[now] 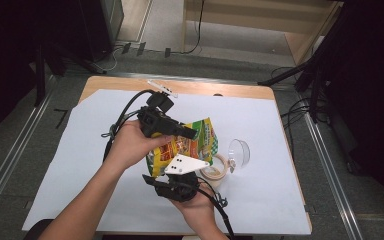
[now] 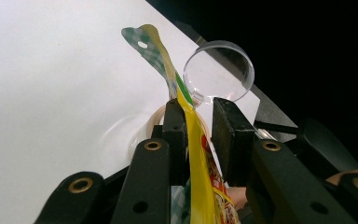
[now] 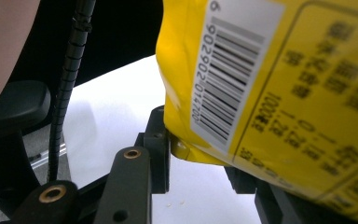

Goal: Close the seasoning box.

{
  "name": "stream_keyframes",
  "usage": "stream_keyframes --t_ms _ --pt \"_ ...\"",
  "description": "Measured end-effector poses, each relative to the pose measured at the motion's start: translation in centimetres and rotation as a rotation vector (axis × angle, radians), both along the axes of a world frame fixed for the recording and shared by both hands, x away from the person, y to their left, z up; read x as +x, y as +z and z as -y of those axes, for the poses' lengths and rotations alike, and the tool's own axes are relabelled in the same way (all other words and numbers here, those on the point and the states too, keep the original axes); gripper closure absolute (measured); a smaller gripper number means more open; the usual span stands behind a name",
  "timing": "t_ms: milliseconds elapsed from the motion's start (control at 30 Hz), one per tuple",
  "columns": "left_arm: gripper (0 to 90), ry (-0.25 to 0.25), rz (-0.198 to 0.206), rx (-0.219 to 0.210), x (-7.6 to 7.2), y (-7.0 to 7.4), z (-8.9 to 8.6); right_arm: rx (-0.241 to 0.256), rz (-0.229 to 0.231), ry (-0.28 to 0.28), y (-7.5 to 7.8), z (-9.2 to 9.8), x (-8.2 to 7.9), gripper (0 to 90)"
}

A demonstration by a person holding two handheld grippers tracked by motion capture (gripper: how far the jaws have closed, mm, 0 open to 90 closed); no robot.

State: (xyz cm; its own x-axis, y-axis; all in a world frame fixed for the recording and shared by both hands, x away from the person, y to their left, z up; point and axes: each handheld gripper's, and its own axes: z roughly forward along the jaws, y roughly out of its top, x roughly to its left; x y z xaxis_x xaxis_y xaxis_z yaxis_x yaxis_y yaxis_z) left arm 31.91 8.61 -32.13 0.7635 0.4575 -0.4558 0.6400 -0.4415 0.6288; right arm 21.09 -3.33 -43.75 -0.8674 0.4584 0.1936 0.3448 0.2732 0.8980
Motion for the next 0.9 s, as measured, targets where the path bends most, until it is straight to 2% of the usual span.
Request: stream_keyframes --t_ms 400,633,900 --pt "75.2 0.008 0.015 0.006 -0.41 -0.14 -0.30 0.004 -0.013 0.012 -0.17 -0.27 -0.15 67.4" --pt "75.1 0.006 0.022 -0.006 -0.77 0.17 -0.21 0.012 -0.006 0.009 -0.01 -0.20 -0.32 67.5" --pt "75.3 -0.003 0.025 0.011 -1.00 0.09 0.13 0.015 -0.017 0.008 -0.29 -0.10 -0.39 67.7"
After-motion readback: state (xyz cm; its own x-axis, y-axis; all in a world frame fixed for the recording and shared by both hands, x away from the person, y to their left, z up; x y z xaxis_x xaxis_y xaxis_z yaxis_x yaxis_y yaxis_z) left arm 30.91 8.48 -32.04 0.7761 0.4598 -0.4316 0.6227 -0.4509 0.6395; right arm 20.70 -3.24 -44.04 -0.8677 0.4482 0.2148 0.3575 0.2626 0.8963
